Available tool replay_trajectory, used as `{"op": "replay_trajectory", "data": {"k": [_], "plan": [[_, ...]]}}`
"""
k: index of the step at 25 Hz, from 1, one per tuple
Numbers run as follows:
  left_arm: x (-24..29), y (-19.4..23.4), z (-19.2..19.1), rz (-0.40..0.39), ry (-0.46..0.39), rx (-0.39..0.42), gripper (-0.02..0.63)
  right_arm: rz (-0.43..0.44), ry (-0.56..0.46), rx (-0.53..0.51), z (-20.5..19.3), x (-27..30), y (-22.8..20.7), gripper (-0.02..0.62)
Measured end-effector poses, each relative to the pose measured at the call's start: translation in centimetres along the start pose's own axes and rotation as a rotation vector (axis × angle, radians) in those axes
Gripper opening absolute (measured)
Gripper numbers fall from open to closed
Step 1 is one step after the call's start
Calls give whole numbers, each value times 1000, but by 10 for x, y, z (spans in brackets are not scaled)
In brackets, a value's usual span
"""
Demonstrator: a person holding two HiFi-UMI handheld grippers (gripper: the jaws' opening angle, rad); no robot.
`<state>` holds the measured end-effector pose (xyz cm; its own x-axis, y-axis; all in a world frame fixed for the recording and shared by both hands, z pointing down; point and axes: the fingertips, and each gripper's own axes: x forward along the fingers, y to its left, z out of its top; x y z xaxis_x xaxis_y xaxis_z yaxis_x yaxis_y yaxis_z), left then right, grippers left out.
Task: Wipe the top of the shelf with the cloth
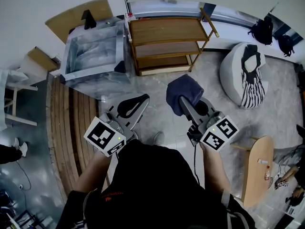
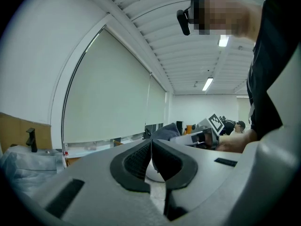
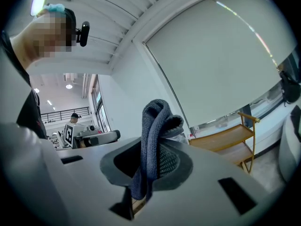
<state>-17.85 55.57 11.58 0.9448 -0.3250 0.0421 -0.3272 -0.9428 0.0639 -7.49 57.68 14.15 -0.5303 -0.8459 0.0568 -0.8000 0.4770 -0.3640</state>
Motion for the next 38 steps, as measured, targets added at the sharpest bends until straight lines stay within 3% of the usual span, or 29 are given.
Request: {"op": "replay_trajectory", "data": {"k": [24, 30, 38], "plan": [[92, 25, -6, -49, -4, 1, 25, -58, -7, 35, 15, -8, -92, 49], [113, 56, -16, -65, 0, -20, 25, -84, 17, 43, 14, 15, -123, 49], [144, 133, -26, -56, 22, -56, 25, -80, 51, 62, 20, 84, -167, 49]]}}
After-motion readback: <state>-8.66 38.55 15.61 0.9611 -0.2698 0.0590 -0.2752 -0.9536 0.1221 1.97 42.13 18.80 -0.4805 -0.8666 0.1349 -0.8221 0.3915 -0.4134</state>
